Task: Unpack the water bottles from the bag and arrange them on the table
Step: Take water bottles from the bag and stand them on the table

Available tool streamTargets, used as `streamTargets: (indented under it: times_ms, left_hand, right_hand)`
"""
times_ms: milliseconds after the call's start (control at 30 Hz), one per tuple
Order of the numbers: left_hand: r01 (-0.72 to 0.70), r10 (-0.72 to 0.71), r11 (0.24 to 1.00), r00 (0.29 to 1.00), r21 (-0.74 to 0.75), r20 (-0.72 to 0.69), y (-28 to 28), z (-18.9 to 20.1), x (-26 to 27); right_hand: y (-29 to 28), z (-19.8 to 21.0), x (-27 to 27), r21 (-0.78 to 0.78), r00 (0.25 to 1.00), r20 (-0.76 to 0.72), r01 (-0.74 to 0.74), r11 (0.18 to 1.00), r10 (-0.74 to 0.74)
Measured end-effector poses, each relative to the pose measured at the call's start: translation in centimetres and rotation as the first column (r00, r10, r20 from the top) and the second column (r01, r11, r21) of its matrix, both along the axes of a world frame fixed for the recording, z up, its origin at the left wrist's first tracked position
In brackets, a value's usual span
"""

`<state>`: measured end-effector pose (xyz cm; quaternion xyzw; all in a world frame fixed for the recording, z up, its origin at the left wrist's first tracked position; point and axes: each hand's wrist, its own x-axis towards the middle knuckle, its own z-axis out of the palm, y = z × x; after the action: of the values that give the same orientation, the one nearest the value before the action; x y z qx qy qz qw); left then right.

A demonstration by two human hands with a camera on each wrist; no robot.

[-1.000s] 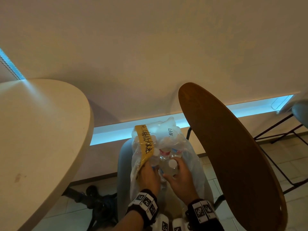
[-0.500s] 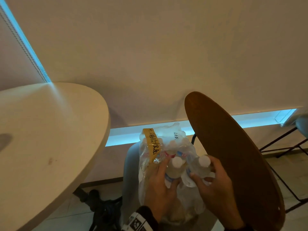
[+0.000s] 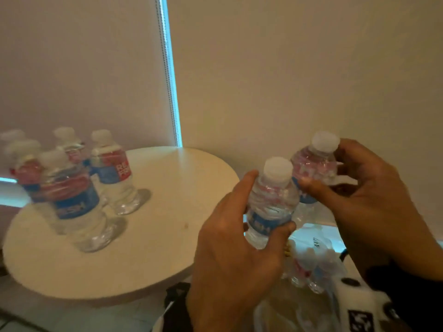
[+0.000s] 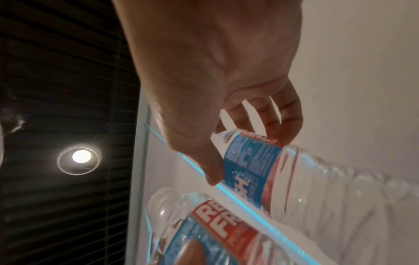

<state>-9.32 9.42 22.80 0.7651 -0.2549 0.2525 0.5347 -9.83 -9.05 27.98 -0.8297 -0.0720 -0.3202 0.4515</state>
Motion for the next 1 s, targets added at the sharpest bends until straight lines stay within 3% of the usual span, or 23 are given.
streamTargets:
  times_ms: [167, 433, 633, 1000]
  left_hand:
    - [-0.199, 0.199, 0.98, 0.98, 0.028, -0.009, 6.0, 1.0, 1.0]
    - [-0.495, 0.499, 0.864, 0.866, 0.095, -0.025, 12.0, 0.2, 2.9]
    - [-0.564, 0.573, 0.817, 0.817, 0.12, -0.058, 13.7, -0.9, 4.7]
    - [-0.626, 0.647, 0.755, 0.76, 0.194, -0.062, 13.8, -0.9, 5.2]
  right_hand:
    - [5.4, 2.0, 5.3, -0.036, 0.972, 0.01, -0.233, 0.972, 0.233]
    - [13.9, -0.3, 13.2, -0.071, 0.905, -0.037, -0.425, 0.903, 0.423]
    - [17.4, -1.6, 16.2, -0.07, 0.87, -0.108, -0.489, 0.869, 0.481]
    - [19.2, -2.1, 17.9, -0.072, 0.874, -0.145, -0.478, 0.876, 0.465]
